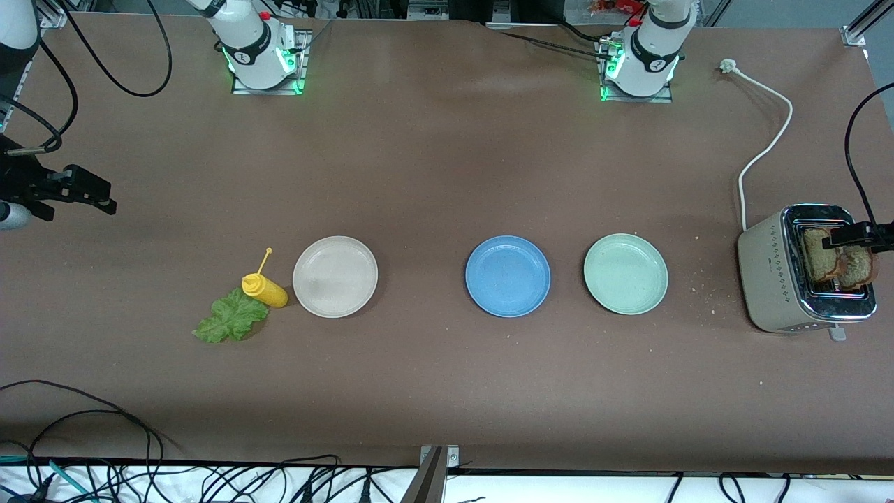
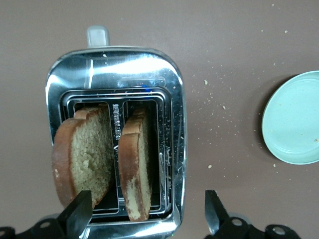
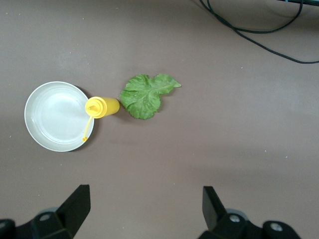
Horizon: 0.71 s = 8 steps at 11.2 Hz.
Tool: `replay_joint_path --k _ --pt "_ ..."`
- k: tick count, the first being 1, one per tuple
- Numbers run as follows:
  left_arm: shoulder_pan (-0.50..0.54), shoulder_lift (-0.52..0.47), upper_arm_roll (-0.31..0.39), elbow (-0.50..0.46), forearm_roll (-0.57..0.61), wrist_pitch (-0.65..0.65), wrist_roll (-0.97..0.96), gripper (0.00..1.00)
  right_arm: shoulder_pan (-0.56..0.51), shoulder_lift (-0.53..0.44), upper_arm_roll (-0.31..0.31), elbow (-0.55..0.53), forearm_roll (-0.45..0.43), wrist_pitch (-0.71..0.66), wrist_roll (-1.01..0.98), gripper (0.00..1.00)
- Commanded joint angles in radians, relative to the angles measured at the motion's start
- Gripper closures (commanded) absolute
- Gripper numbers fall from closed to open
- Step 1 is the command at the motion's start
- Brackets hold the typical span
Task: Make sandwich in blue plate with both arms
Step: 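Grasp a toast slice with the left gripper and lift it out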
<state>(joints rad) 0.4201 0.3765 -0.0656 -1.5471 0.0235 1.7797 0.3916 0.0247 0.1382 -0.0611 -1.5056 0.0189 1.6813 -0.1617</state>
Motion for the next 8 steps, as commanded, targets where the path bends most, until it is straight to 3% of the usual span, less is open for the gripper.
replay_joint_path --k 1,3,5,6,8 --pt "0.020 0.054 -0.013 0.028 0.023 -0.008 -0.002 0.16 -0.008 0.008 0.003 0.021 0.009 -0.008 -0.013 0.00" --pt "0.020 0.088 -0.011 0.027 0.024 -0.008 -0.008 0.47 -0.006 0.008 0.003 0.022 0.009 -0.008 -0.010 0.00" --pt "0.025 0.094 -0.011 0.028 0.024 -0.011 -0.005 0.92 -0.006 0.008 0.003 0.022 0.009 -0.006 -0.010 0.00" --pt "0.040 0.091 -0.013 0.028 0.023 -0.016 -0.002 1.00 -0.006 0.008 0.003 0.022 0.009 -0.006 -0.010 0.00" --pt "0.043 0.084 -0.013 0.038 0.023 -0.020 0.007 1.00 -0.006 0.008 0.003 0.022 0.009 -0.006 -0.010 0.00"
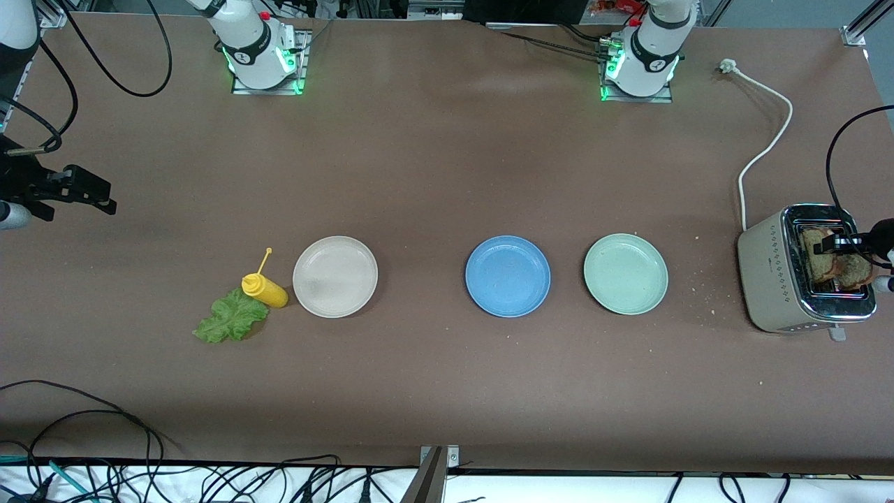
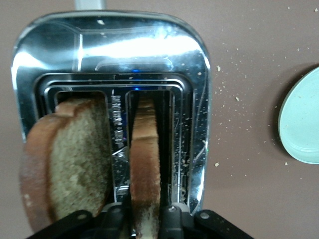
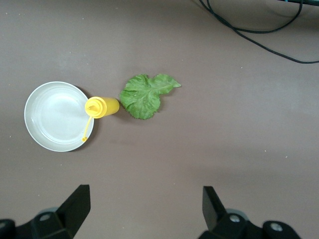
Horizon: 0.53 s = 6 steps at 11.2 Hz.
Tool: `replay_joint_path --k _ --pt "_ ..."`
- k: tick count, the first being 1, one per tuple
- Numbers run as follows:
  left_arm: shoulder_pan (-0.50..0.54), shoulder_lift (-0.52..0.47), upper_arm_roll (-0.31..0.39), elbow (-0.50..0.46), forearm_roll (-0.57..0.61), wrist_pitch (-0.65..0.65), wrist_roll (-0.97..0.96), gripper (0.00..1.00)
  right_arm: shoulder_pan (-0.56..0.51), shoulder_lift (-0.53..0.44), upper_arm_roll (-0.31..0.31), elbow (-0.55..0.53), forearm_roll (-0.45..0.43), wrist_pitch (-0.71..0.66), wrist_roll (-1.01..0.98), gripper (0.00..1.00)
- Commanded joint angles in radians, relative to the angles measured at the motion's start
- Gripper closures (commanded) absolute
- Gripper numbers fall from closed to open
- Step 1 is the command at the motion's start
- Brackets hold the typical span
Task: Make sandwich in blue plate with both arms
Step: 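Grasp a toast slice with the left gripper and lift it out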
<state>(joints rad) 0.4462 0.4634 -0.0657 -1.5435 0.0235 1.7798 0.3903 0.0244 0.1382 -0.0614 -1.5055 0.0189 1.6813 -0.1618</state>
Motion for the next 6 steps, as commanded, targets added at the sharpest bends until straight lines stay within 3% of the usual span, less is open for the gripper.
replay_joint_path --k 1,4,6 --pt "0.017 -0.020 -0.012 0.036 0.024 -0.022 0.009 1.00 -0.006 0.008 0.003 0.022 0.010 -0.006 -0.010 0.00" --pt "0.006 -0.093 -0.029 0.043 0.047 -0.089 0.001 1.00 -0.006 0.008 0.003 0.022 0.009 -0.006 -0.010 0.00" --pt "-0.033 -0.124 -0.046 0.142 0.062 -0.228 -0.001 1.00 -0.006 0.008 0.003 0.022 0.009 -0.006 -0.009 0.00"
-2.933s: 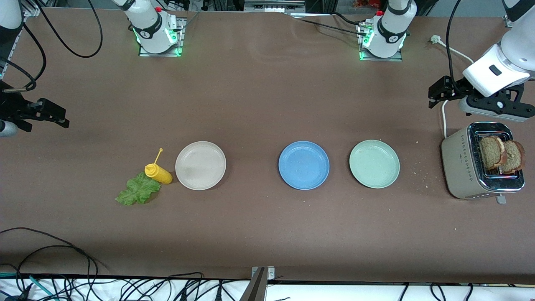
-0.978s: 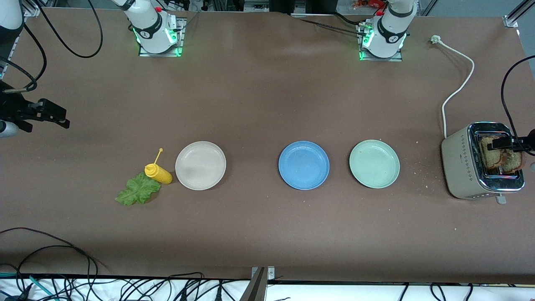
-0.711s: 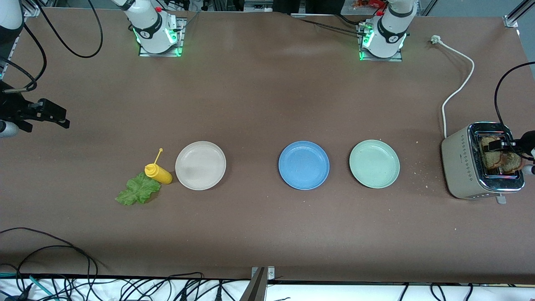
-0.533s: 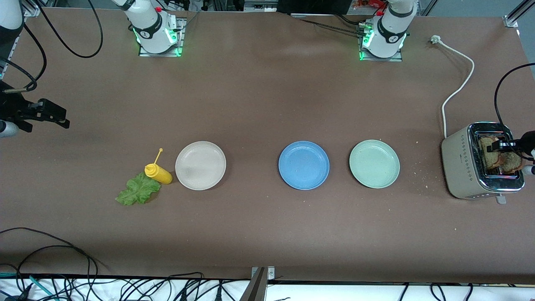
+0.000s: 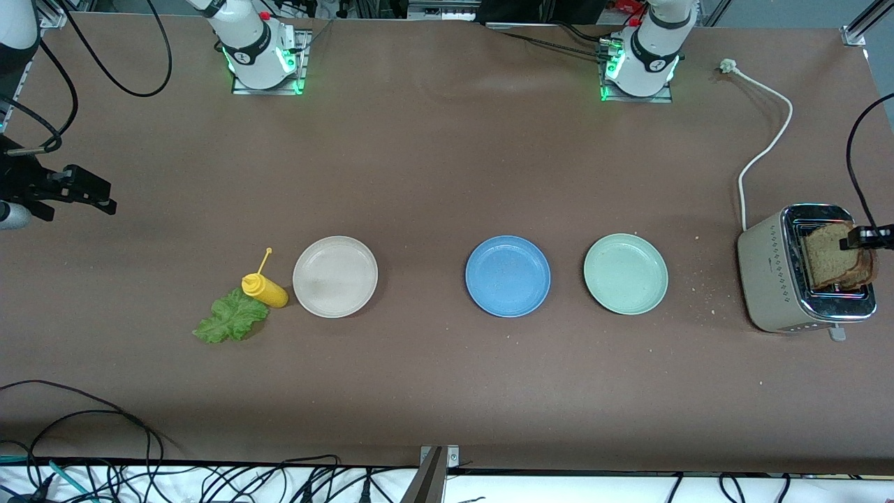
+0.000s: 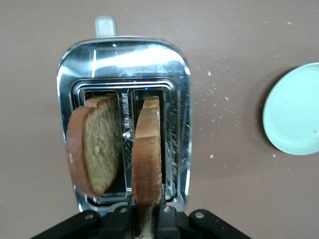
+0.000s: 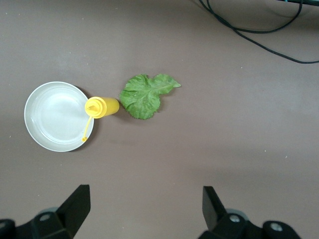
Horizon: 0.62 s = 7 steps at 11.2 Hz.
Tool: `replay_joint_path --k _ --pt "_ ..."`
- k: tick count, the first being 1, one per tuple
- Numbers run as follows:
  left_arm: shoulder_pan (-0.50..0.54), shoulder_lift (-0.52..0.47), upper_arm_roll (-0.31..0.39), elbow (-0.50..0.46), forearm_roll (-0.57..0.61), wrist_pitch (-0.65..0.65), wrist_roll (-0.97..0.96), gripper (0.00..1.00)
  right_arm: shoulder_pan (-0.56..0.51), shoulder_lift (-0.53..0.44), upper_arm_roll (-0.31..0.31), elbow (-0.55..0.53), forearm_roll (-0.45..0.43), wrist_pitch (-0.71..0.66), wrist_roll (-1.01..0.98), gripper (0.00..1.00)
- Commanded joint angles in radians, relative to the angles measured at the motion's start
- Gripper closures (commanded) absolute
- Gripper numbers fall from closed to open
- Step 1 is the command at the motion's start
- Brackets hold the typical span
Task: Make sandwich in blue plate with both arms
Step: 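Grasp a toast slice with the left gripper and lift it out, then carry the toast with the left gripper and lower it onto the blue plate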
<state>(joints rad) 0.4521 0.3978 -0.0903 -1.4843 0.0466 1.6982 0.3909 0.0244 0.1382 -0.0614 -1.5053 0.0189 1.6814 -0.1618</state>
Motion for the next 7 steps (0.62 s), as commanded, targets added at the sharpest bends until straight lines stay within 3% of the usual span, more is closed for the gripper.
replay_joint_path --k 1,3,7 --pt "-0.065 -0.059 -0.029 0.126 0.032 -0.238 0.000 1.00 -0.006 0.008 0.003 0.022 0.010 -0.006 -0.009 0.00" --pt "-0.121 -0.065 -0.075 0.150 0.022 -0.305 -0.009 1.00 -0.006 0.008 0.003 0.022 0.010 -0.006 -0.007 0.00" --pt "-0.165 -0.050 -0.268 0.145 -0.051 -0.315 -0.071 1.00 -0.006 0.008 0.003 0.022 0.010 -0.005 -0.005 0.00"
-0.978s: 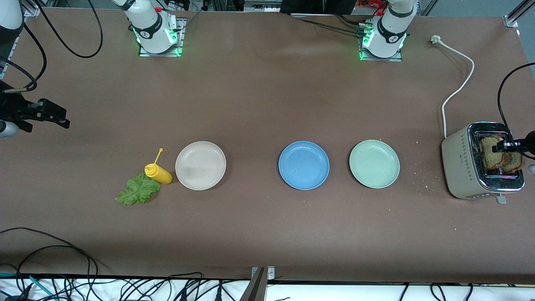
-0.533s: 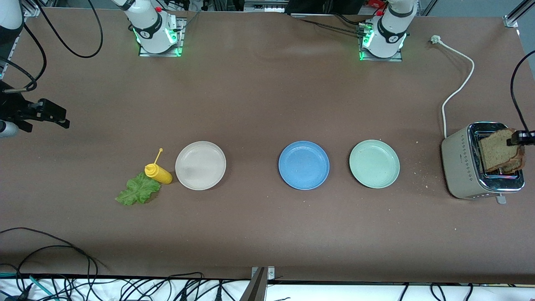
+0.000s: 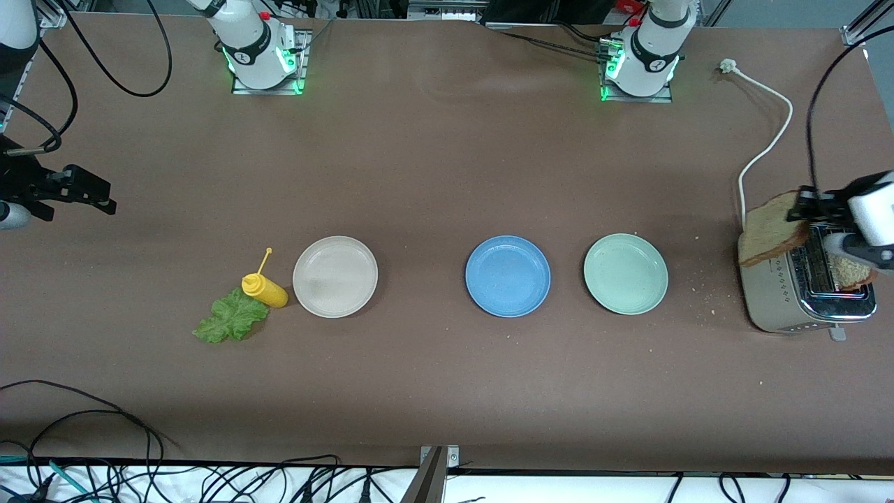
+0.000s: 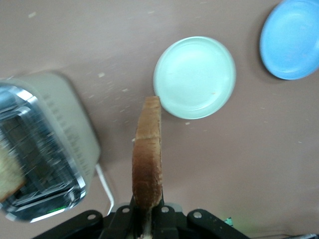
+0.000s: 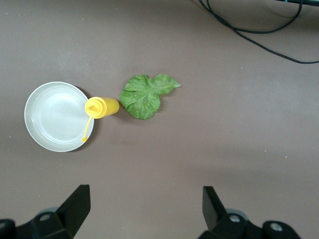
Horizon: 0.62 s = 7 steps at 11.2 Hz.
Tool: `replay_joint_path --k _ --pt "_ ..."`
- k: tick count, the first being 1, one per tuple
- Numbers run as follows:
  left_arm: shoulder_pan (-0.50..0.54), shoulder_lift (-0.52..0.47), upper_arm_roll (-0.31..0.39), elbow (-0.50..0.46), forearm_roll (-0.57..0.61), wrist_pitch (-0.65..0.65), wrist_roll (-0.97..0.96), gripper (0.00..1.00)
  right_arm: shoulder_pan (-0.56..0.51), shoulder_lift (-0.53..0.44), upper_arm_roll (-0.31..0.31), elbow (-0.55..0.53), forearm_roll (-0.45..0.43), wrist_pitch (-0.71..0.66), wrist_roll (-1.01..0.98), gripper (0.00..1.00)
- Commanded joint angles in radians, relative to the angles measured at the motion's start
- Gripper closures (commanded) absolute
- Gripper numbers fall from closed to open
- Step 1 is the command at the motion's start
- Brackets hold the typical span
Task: Make sandwich in blue plate with both arms
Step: 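Carry the toast with the left gripper and lower it onto the blue plate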
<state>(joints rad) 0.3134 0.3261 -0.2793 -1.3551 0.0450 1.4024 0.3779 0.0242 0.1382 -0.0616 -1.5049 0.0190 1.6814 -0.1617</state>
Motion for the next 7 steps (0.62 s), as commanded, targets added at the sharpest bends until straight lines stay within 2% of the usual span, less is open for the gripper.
replay_joint_path --k 1,2,4,7 --pt "-0.081 0.037 -0.084 0.005 -0.081 -0.019 -0.145 1.00 -0.006 0.008 0.003 0.022 0.010 -0.005 -0.005 0.00" --pt "-0.139 0.060 -0.084 0.001 -0.136 -0.017 -0.193 1.00 -0.006 0.008 0.003 0.022 0.009 -0.005 -0.005 0.00" --pt "-0.184 0.140 -0.084 0.005 -0.282 0.009 -0.211 1.00 -0.006 0.008 0.003 0.022 0.009 -0.005 -0.005 0.00" --pt "-0.253 0.252 -0.084 0.007 -0.451 0.152 -0.198 1.00 -0.006 0.008 0.005 0.022 0.010 -0.005 -0.002 0.00"
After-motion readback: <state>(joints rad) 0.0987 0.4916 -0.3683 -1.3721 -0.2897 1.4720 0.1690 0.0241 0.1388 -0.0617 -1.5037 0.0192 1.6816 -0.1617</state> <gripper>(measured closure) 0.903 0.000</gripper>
